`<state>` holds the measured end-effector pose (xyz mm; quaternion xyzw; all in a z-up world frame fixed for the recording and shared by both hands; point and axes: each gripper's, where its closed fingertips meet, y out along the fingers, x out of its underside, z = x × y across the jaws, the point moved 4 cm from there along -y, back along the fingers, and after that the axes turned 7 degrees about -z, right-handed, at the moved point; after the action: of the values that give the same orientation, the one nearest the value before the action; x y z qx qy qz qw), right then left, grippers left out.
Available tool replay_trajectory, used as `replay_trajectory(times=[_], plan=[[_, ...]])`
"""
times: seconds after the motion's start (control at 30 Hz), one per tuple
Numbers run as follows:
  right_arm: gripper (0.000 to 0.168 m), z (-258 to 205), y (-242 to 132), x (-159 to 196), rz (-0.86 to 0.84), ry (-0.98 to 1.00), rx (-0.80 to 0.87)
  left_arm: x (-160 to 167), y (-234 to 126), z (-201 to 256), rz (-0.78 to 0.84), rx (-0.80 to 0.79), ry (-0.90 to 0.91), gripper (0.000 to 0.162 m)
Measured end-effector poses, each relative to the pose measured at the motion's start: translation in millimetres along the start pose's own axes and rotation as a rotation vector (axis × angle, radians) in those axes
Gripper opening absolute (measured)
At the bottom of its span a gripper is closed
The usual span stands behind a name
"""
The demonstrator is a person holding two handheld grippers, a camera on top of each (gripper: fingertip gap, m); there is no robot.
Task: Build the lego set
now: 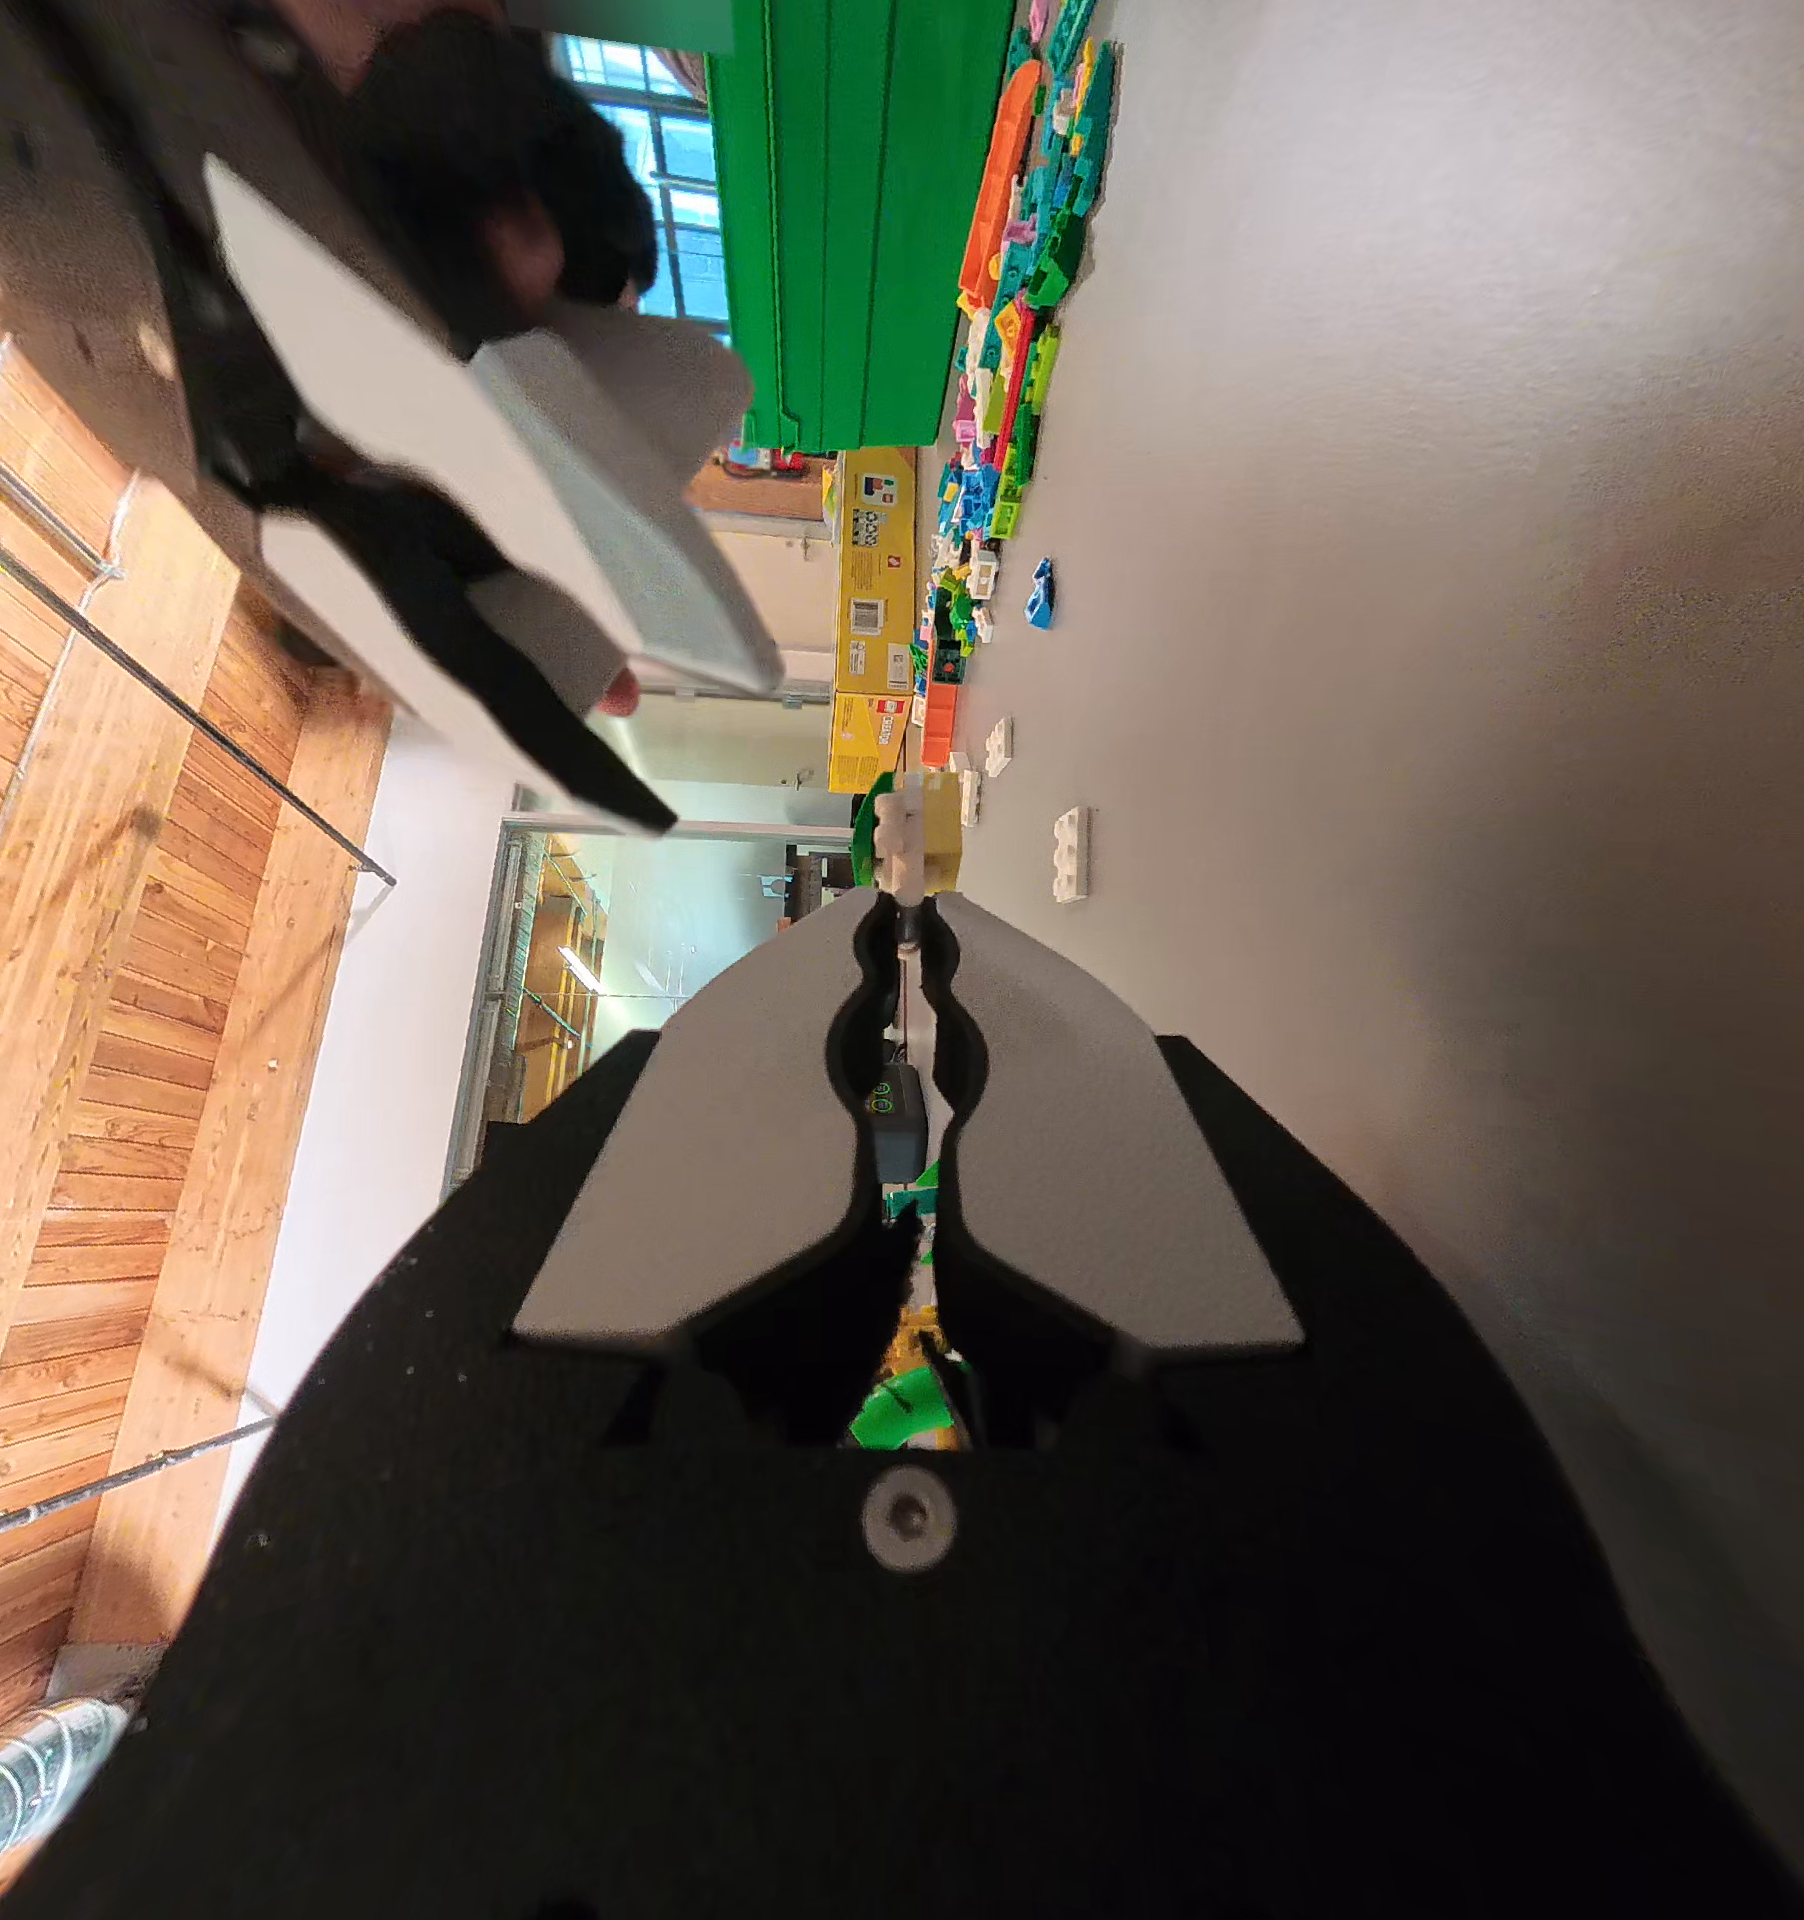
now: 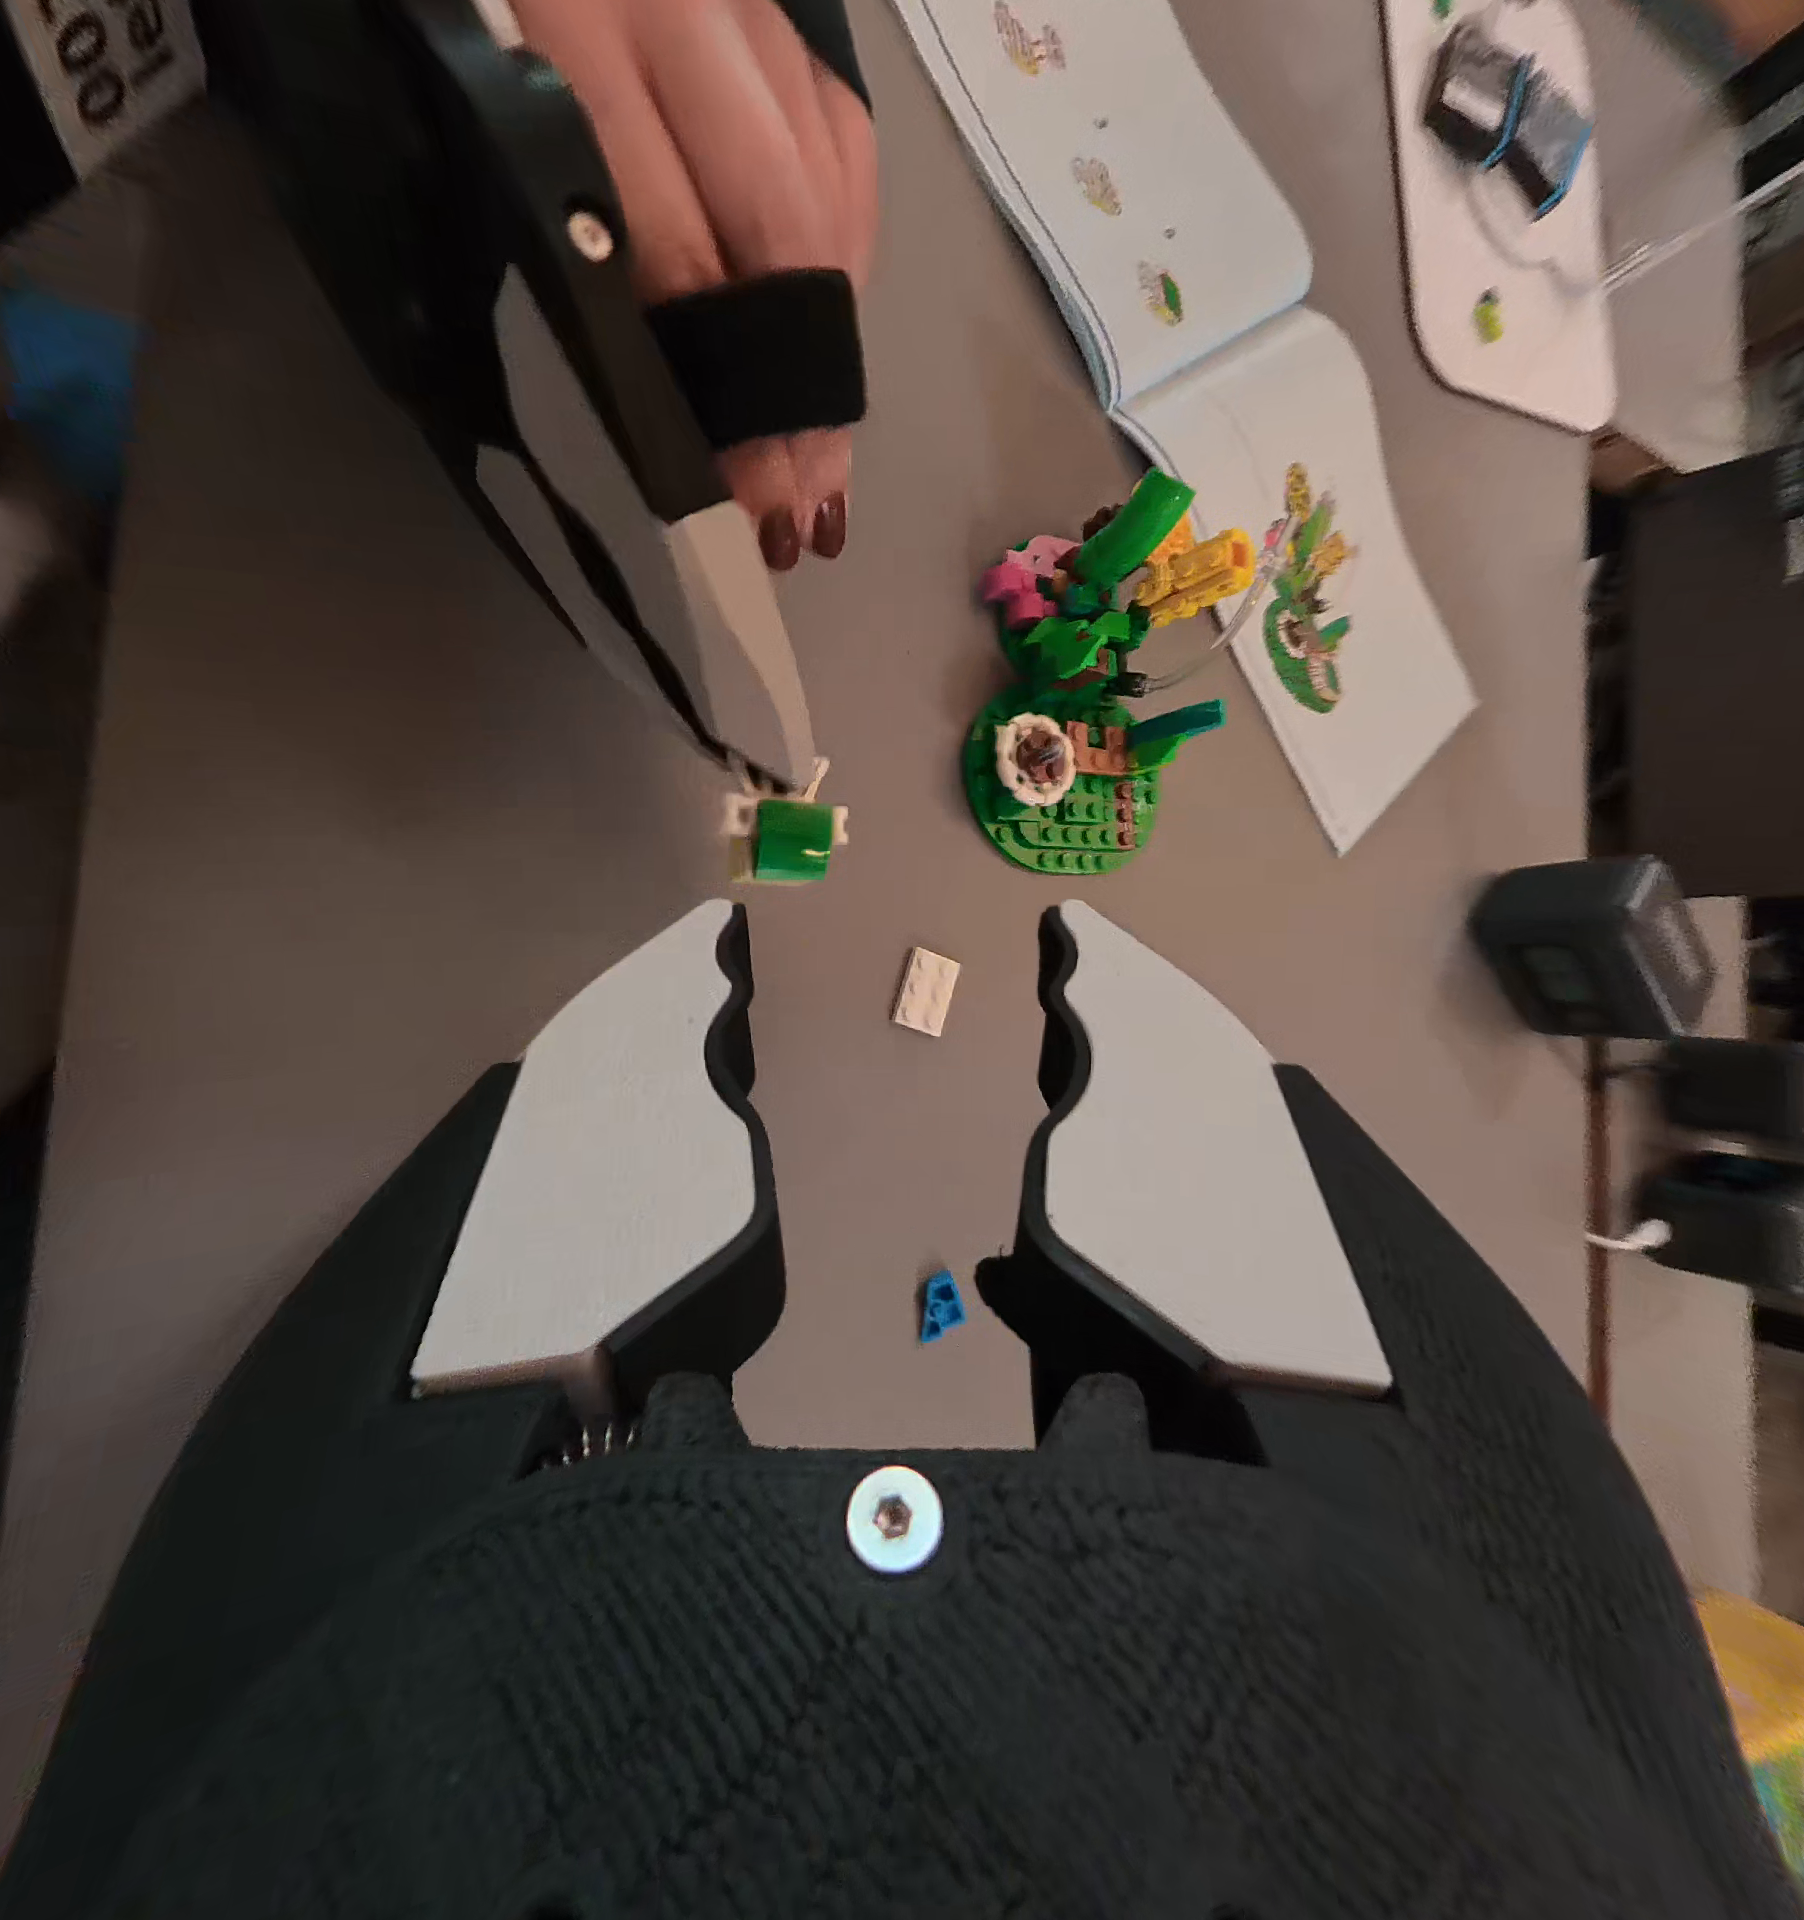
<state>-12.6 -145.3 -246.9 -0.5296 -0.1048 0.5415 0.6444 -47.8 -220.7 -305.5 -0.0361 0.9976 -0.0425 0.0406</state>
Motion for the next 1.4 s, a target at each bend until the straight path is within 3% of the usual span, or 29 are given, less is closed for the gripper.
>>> replay_trajectory(times=[0.23,0.53,0.93,1.17,1.4], plan=[[0.052,-15.4,-10.7,7.4,0.058,-0.098,0.247,6.6,-0.9,-5.8,-0.004,-0.002,-0.061,0.004],[0.056,-40.0,25.5,-2.8,0.114,-0.467,0.671,3.3,-6.3,-16.0,0.032,-0.032,-0.164,0.004],[0.018,-32.4,36.9,-11.4,0.177,-0.483,0.749,-1.1,-5.3,-15.5,0.051,-0.017,-0.206,0.004],[0.016,-35.9,42.4,-6.7,0.126,-0.524,0.739,-2.2,-2.2,-7.8,0.032,0.068,-0.222,0.003],[0.015,-38.9,46.2,-4.7,0.001,-0.699,0.810,-2.0,0.3,-1.4,0.012,0.121,-0.219,0.004]])
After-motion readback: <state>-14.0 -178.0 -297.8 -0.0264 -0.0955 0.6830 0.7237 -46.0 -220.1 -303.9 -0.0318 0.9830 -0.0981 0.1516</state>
